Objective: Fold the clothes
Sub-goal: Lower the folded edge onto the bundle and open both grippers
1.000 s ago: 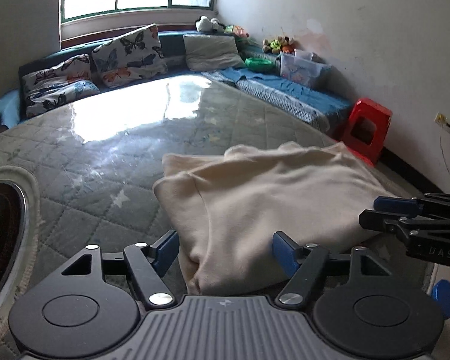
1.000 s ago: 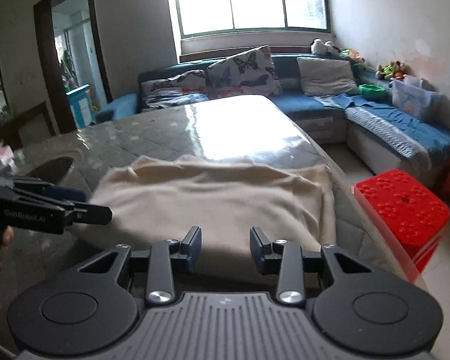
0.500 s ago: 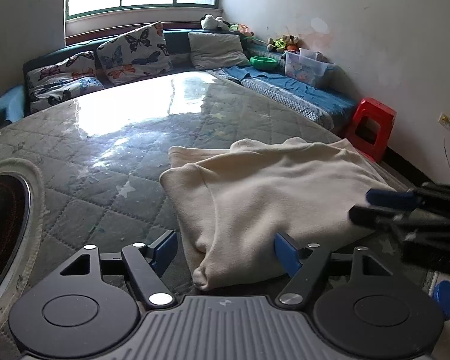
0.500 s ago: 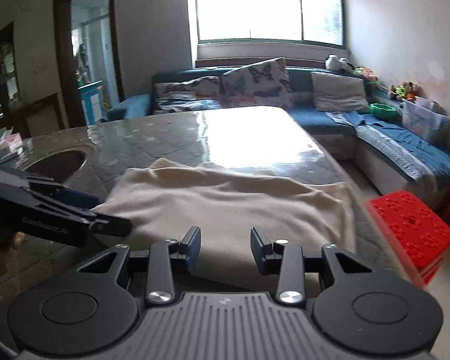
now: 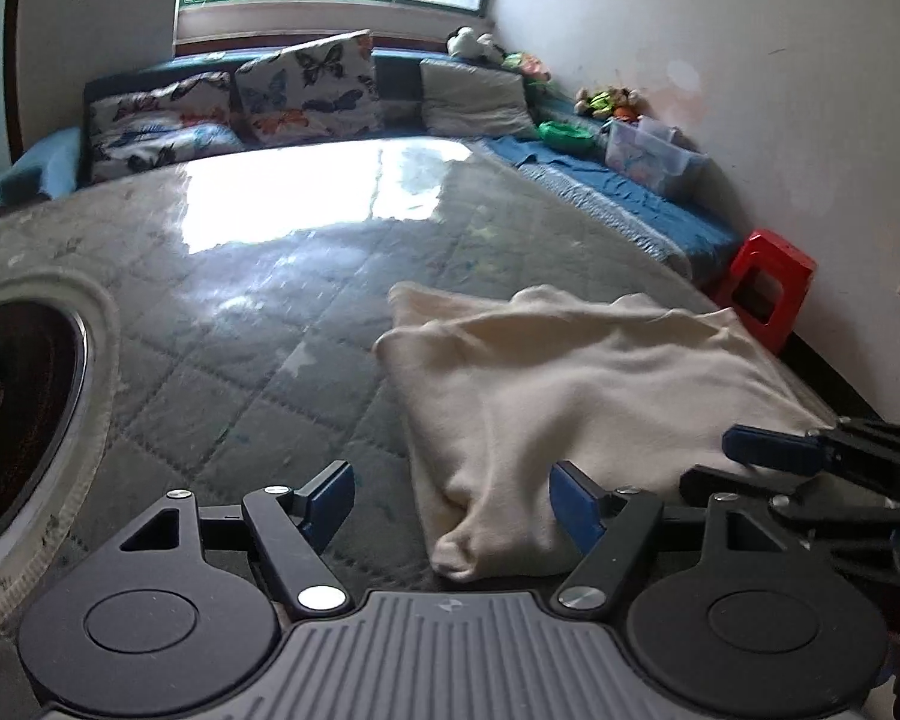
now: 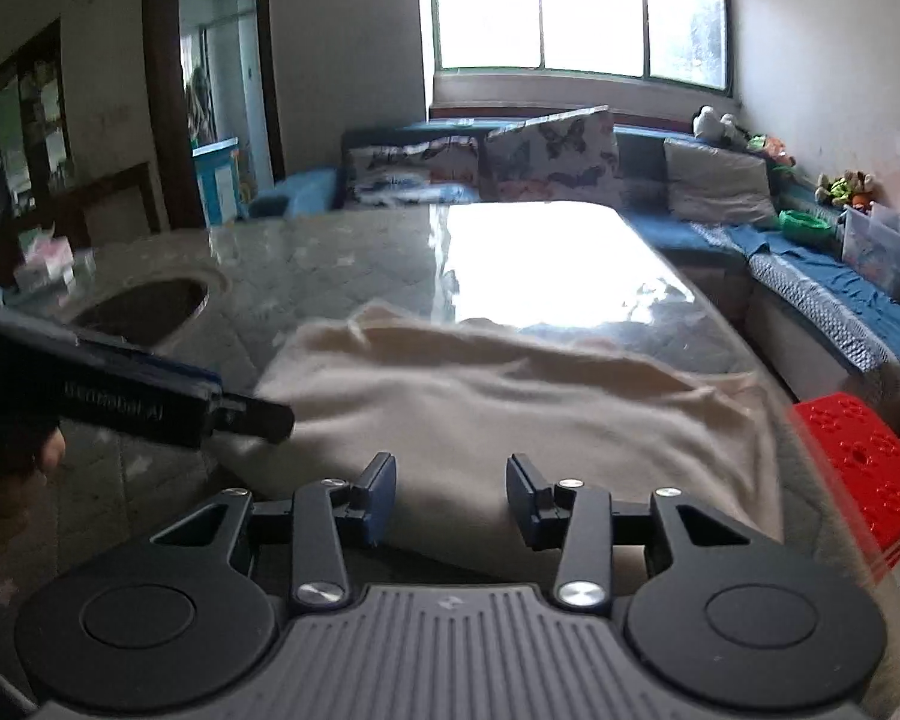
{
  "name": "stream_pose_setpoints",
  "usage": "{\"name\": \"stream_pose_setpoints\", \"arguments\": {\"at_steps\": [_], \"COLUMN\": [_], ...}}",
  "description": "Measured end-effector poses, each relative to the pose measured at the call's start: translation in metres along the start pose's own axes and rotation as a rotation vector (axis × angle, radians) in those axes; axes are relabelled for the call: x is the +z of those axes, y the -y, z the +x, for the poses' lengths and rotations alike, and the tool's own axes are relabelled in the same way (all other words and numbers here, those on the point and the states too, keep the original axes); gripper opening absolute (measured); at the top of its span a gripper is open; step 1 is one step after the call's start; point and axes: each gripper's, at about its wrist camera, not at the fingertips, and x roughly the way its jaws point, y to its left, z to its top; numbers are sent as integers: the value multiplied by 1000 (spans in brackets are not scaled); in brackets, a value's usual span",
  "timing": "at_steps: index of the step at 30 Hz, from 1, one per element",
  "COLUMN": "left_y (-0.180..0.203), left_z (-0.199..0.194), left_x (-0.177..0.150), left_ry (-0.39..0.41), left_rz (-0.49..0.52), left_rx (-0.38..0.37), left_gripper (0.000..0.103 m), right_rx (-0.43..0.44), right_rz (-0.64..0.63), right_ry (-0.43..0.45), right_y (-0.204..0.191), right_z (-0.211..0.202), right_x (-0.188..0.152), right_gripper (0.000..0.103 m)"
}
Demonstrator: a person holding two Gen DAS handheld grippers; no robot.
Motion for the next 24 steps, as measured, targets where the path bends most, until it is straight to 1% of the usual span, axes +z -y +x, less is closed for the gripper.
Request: {"name": "stream_pose_setpoints", "arguments": {"at_steps": [2,7,12,21,24], "left_y": [-2,-5,-7,-8,-9], "left_z": [1,3,-1,-8,-10], "left_x": [-1,0,1,-2,-3], "left_ry": [0,-10,-20,-30,-33], "left_rz": [3,-9,-18,-11,-12], "left_rx": [9,11,25,52,59], "left_gripper": [77,79,85,98,102], "right_rx": [4,8,10,1,-3], "right_rz": [-6,-2,-8,1,7], "right_ry": [-17,-7,-32,-46,-48], "right_y": [-2,0,1,5,5], "right_z": [4,-1,2,1,3], "right_x": [-2,5,4,13,13], "right_gripper": [42,42,43,55,62]}}
